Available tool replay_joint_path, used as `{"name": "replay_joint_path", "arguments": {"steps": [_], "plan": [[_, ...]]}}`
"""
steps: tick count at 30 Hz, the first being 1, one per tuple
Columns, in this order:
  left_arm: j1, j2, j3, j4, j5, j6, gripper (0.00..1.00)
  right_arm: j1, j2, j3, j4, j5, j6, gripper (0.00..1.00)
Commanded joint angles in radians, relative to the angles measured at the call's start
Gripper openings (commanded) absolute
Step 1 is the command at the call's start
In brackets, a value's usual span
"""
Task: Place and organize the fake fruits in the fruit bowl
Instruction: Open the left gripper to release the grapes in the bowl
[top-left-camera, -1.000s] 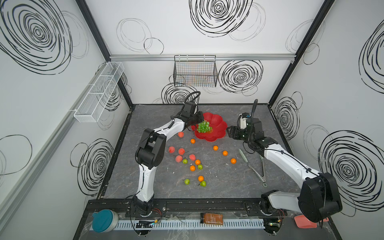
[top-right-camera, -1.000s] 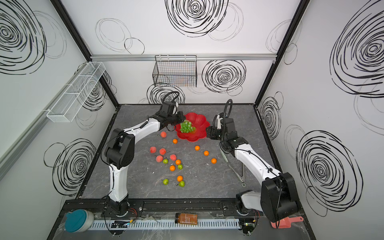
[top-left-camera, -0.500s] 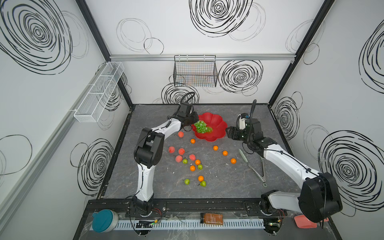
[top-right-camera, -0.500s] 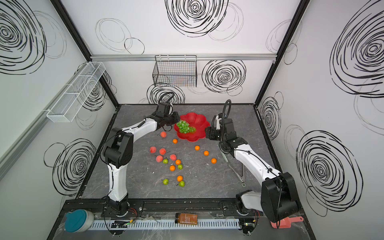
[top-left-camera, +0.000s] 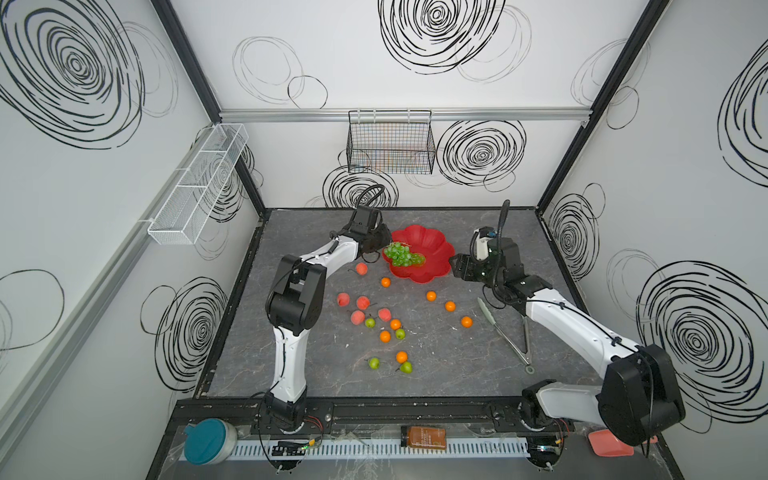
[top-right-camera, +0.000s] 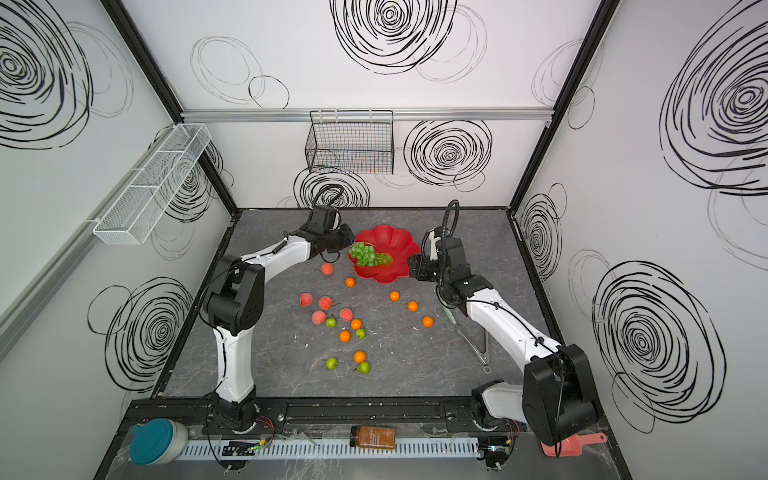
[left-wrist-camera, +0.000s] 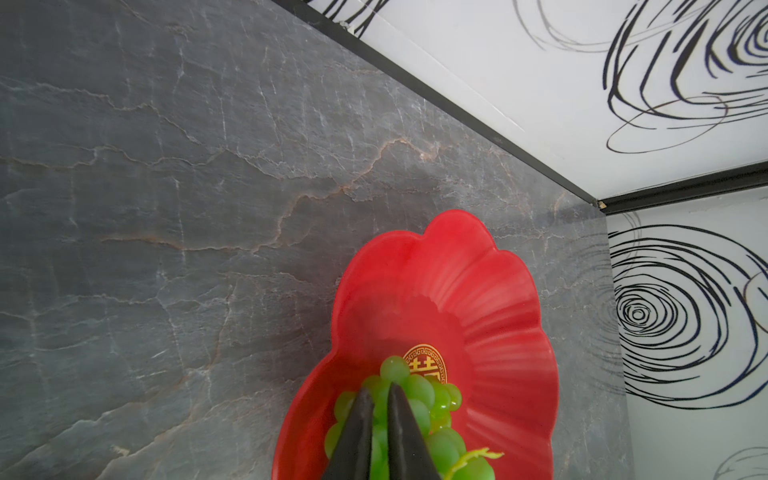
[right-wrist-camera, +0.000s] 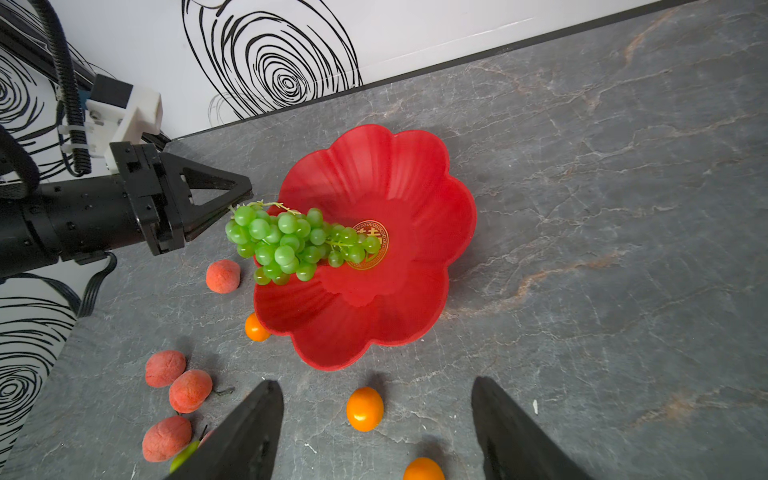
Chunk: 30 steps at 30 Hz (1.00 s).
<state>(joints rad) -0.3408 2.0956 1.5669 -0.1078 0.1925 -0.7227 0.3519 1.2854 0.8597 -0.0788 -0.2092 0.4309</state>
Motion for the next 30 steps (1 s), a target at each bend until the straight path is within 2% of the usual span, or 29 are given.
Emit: {"name": "replay_joint_path", "arguments": {"steps": [1, 7, 17, 23, 30], "plan": [[0.008, 0.022, -0.005, 0.006, -0.015, -0.012, 0.14, 0.010, -0.023, 0.001, -0.006, 0.022, 0.005, 0.76], [0.010, 0.043, 0.007, 0.002, 0.011, -0.012, 0.16, 0.012, -0.023, 0.001, -0.010, 0.030, 0.005, 0.76], [0.006, 0.041, 0.010, 0.002, 0.025, -0.010, 0.31, 0.015, -0.029, 0.000, -0.012, 0.037, 0.003, 0.76], [0.004, 0.024, 0.008, 0.010, 0.038, -0.008, 0.36, 0.017, -0.031, -0.002, -0.010, 0.037, 0.005, 0.76], [-0.026, 0.022, 0.002, 0.028, 0.056, 0.000, 0.31, 0.018, -0.028, -0.004, -0.006, 0.039, 0.005, 0.76]]}}
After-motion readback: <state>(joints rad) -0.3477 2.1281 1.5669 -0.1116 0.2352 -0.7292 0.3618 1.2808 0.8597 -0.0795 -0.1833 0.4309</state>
